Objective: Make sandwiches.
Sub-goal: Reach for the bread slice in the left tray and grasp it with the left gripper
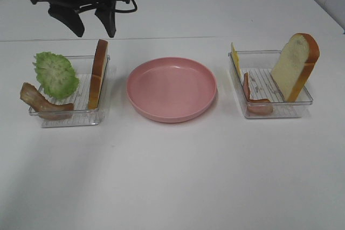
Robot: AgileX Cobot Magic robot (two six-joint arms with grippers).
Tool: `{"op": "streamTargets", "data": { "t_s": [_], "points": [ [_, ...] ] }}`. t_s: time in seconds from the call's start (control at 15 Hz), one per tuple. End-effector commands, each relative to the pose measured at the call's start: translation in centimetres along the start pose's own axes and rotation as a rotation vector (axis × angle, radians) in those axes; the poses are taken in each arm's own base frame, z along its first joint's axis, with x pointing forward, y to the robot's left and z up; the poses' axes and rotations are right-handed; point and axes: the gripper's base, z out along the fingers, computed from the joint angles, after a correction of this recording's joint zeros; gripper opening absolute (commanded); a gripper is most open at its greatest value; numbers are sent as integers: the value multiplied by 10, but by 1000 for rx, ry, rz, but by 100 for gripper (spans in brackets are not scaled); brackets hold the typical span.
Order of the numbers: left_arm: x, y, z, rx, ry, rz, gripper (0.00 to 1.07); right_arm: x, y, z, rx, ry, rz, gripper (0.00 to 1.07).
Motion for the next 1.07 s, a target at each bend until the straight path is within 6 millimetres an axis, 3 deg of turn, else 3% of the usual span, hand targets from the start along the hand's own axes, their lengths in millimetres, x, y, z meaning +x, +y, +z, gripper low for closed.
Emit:
{"op": "streamTargets", "data": {
  "t_s": [0.07,0.53,0.8,1.07],
  "points": [
    [3,-7,16,-61,70,7,60,0,0,-1,1,-22,-6,73],
    [2,-2,33,-123,85,5,70,0,1,-1,-1,-22,-5,73],
    [-8,-4,59,-104,13,14,70,0,1,-1,-2,-22,-5,73],
    [-5,2,79,-131,84,5,58,0,1,-1,-5,-23,-3,73]
  ]
}}
